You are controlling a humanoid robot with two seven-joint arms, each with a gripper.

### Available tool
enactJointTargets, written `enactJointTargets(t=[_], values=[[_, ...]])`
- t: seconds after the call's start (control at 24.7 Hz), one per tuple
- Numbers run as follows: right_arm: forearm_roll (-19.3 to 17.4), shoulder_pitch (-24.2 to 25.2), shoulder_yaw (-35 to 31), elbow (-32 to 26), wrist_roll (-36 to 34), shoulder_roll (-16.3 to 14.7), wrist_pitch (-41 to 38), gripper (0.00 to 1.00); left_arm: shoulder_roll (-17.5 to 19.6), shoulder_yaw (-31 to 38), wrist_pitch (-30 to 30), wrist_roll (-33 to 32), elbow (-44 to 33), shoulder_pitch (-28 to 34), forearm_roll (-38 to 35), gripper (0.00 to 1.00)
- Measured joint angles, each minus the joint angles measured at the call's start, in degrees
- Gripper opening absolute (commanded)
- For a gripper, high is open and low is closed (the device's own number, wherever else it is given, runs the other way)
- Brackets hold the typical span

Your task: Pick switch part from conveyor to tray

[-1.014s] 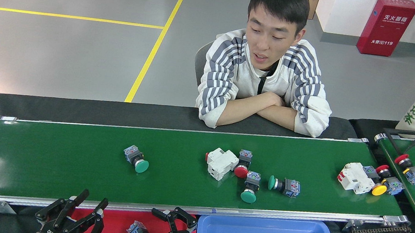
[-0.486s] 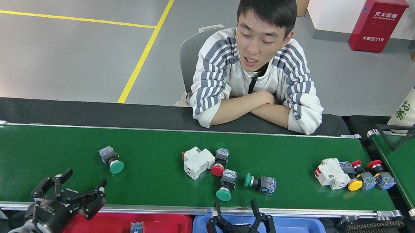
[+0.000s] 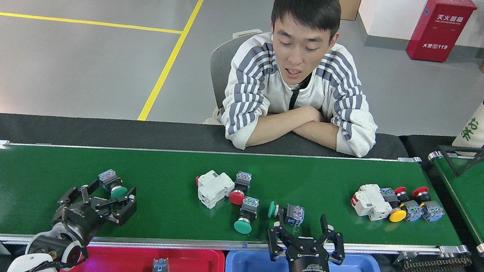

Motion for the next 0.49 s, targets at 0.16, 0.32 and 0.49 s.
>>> enactJointTargets(t=[0.16,0.32,0.49], values=[[-0.02,-0.92,0.32,1.23,1.54,0.1,-3.29,0.99,2.75,-1.72,0.84,1.78,4.55,-2.39,-1.36,0.13],[-0.05,-4.6,0.54,6.14,2.88,3.41,-6.3,0.99,4.41,-3.94,0.81,4.29,6.39,-2.82,-1.42,0.02],[-0.18,-10.08,0.94,13.28,3.48,6.51,-7.87,0.97,4.56,-3.7,0.5,4.88,4.87,-1.84,0.45,0.02]])
